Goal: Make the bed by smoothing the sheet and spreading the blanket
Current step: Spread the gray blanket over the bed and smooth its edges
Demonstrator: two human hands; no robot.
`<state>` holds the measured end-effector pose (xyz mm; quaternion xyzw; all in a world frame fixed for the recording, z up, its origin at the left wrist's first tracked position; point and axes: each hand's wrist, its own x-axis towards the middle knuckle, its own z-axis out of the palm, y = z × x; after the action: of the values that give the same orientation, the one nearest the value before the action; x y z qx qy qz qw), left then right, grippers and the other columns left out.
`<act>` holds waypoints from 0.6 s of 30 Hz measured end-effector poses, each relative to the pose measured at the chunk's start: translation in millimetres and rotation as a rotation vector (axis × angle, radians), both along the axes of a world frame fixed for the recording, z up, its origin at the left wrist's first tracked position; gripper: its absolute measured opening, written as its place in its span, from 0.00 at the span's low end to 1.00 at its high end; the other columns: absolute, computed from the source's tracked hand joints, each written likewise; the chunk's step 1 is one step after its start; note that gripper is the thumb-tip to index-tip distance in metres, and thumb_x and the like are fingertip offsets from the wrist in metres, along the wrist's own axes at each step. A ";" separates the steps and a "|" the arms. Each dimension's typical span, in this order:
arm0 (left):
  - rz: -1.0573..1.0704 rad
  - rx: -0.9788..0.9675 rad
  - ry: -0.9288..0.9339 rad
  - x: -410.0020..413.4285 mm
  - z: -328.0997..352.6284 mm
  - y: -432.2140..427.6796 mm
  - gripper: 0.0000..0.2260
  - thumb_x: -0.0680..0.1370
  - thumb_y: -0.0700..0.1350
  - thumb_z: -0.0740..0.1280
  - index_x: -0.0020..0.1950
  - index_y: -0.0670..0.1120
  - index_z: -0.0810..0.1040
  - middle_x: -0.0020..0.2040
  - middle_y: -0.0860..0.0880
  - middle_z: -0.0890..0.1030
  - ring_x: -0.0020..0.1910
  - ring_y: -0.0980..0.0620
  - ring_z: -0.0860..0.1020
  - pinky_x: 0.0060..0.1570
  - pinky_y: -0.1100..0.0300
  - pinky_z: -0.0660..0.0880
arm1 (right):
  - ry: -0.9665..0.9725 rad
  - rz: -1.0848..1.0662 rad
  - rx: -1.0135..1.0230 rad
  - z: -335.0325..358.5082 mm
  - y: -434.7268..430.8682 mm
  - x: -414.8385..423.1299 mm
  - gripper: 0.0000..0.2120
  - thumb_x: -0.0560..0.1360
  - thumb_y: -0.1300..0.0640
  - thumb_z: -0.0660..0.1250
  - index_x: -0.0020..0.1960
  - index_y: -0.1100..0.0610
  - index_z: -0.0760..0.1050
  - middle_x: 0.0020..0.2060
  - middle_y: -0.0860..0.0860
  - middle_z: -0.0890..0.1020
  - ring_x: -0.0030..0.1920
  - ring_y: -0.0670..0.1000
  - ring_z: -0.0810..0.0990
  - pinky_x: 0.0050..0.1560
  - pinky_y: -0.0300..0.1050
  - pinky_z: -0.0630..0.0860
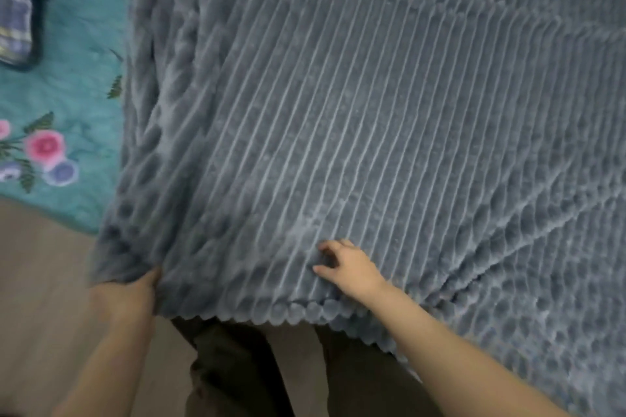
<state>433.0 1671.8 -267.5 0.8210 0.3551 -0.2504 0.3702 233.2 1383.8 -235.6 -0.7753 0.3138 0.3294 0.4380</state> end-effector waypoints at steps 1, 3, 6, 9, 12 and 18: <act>-0.112 0.011 0.033 -3.3 -3.8 4.5 0.34 0.73 0.42 0.73 0.74 0.37 0.61 0.71 0.36 0.68 0.65 0.34 0.71 0.62 0.37 0.71 | -0.052 -0.022 0.043 -0.4 13.6 15.9 0.27 0.76 0.44 0.66 0.72 0.50 0.65 0.65 0.49 0.68 0.64 0.50 0.72 0.64 0.46 0.71; -0.355 0.086 0.062 -6.6 -1.1 13.0 0.42 0.71 0.40 0.74 0.75 0.36 0.51 0.73 0.34 0.60 0.67 0.34 0.67 0.65 0.41 0.68 | -0.118 0.020 0.045 -4.6 42.7 47.4 0.32 0.74 0.41 0.67 0.74 0.46 0.61 0.67 0.46 0.65 0.65 0.47 0.69 0.66 0.43 0.69; -0.651 0.052 0.004 -12.2 8.0 20.7 0.29 0.70 0.36 0.73 0.66 0.33 0.64 0.65 0.33 0.70 0.62 0.35 0.72 0.59 0.44 0.71 | -0.179 -0.055 0.146 -10.6 94.1 89.6 0.32 0.70 0.37 0.69 0.71 0.38 0.63 0.55 0.39 0.67 0.55 0.41 0.72 0.61 0.40 0.71; -1.163 0.044 0.050 -24.5 20.1 35.3 0.19 0.72 0.39 0.69 0.62 0.37 0.71 0.59 0.37 0.76 0.58 0.39 0.76 0.58 0.50 0.73 | -0.193 -0.304 0.227 -13.2 145.6 125.4 0.34 0.63 0.31 0.71 0.67 0.36 0.67 0.49 0.41 0.68 0.49 0.39 0.72 0.57 0.37 0.70; -1.361 -0.210 0.122 -36.0 35.3 50.5 0.23 0.74 0.45 0.68 0.68 0.44 0.69 0.64 0.47 0.73 0.62 0.49 0.74 0.62 0.60 0.70 | -0.088 -0.265 0.152 -16.7 186.1 156.9 0.39 0.65 0.37 0.73 0.72 0.45 0.65 0.62 0.47 0.70 0.62 0.47 0.71 0.66 0.42 0.68; -1.205 -0.235 -0.128 3.4 54.0 94.7 0.07 0.79 0.49 0.65 0.50 0.49 0.81 0.48 0.55 0.76 0.49 0.56 0.78 0.53 0.61 0.73 | 0.002 -0.510 0.080 -4.3 212.6 198.2 0.15 0.72 0.65 0.60 0.50 0.56 0.82 0.48 0.56 0.85 0.51 0.56 0.82 0.52 0.45 0.78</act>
<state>436.3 1766.5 -213.5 0.8445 -0.2240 -0.4031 0.2722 431.4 1596.4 -239.9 -0.6528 0.4864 0.2212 0.5369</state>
